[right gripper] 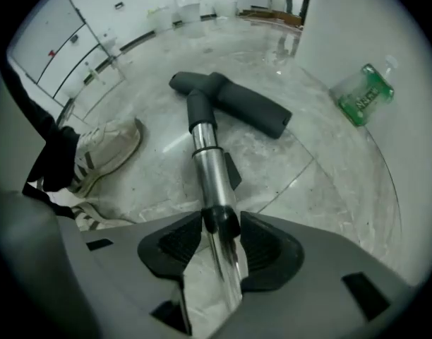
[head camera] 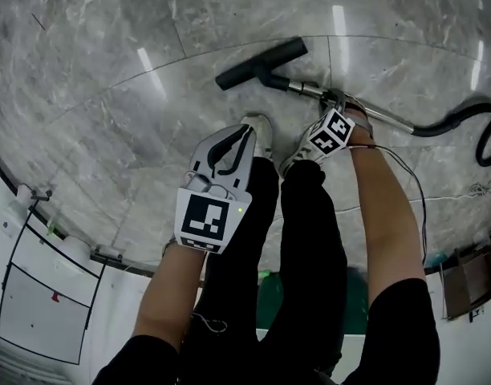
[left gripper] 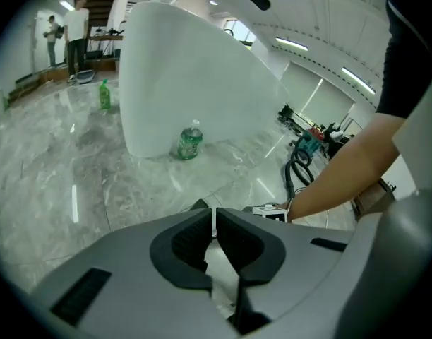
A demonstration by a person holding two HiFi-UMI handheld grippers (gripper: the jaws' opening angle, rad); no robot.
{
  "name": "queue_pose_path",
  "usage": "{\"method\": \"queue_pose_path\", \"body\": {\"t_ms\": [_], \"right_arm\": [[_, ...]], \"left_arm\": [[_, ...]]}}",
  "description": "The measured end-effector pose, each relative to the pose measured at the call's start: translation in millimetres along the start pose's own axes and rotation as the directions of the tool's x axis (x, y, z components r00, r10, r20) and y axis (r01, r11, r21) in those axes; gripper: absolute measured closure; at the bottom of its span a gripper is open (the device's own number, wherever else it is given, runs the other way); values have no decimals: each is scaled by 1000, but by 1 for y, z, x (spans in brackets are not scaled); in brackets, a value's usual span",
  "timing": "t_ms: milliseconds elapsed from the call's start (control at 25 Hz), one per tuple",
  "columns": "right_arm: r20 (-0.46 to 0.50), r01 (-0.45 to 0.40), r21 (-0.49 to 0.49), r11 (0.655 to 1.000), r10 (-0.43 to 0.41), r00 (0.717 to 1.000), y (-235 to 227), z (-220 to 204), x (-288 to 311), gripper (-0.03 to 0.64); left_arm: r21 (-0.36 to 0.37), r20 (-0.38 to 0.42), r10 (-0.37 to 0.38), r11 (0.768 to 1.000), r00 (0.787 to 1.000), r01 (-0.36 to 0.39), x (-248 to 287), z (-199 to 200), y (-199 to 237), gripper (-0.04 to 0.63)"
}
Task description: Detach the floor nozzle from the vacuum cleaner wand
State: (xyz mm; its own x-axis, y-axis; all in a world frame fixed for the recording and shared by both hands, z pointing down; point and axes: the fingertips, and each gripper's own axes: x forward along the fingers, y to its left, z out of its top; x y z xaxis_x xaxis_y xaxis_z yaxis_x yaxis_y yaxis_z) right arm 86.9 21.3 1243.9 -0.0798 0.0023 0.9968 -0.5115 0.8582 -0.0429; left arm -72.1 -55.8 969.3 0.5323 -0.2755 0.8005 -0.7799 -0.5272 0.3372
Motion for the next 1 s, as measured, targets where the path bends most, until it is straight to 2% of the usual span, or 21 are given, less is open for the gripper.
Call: {"method": "queue_pose_path", "body": {"t_ms": [80, 160, 240, 360, 560, 680, 760, 800, 880, 920, 960, 1000], "right_arm": [[15, 5, -90, 996, -4, 1000, 5, -2, 16, 456], [51, 41, -141, 989, -34, 998, -2, 1, 22, 453], [61, 51, -160, 986, -42, 997, -1, 3, 24, 453], [14, 3, -194, 981, -1, 1000, 12, -2, 30, 454], [-45, -41, -204, 978, 32, 998, 3, -6, 37, 454], [-52, -37, -196, 980, 27, 998, 1, -5, 25, 454], [0, -23, -178, 984, 23, 1000, -2, 5, 2, 454], [38, -25, -172, 985, 32, 999, -3, 12, -15, 454], [117, -47, -169, 985, 67, 991, 0, 26, -56, 454], [153, -61, -169, 984, 88, 984, 3, 31, -78, 454], [185, -73, -167, 983, 104, 977, 5, 36, -100, 454], [212, -81, -159, 984, 114, 971, 6, 39, -120, 454]], "left_arm": [[0, 0, -26, 1000, 1000, 26, 13, -8, 2, 584], [-21, 12, -47, 999, 999, 47, 22, -12, 7, 584], [-50, 20, -51, 997, 998, 52, 23, -17, 7, 583], [-117, 14, -68, 991, 998, 69, 22, -22, -5, 583], [-103, 5, -56, 993, 998, 56, 37, -27, -11, 583], [-175, -41, -76, 982, 996, 67, 41, -40, -15, 571], [-259, -84, -122, 961, 989, 96, 47, -49, -24, 400], [-296, -89, -127, 950, 988, 96, 49, -51, -27, 360], [-374, -64, -98, 925, 993, 67, 50, -48, -25, 353], [-428, -37, -71, 903, 997, 48, 49, -43, -22, 353], [-494, -6, -40, 869, 999, 32, 48, -36, -17, 353], [-567, 28, -9, 824, 1000, 23, 46, -29, -13, 353]]}}
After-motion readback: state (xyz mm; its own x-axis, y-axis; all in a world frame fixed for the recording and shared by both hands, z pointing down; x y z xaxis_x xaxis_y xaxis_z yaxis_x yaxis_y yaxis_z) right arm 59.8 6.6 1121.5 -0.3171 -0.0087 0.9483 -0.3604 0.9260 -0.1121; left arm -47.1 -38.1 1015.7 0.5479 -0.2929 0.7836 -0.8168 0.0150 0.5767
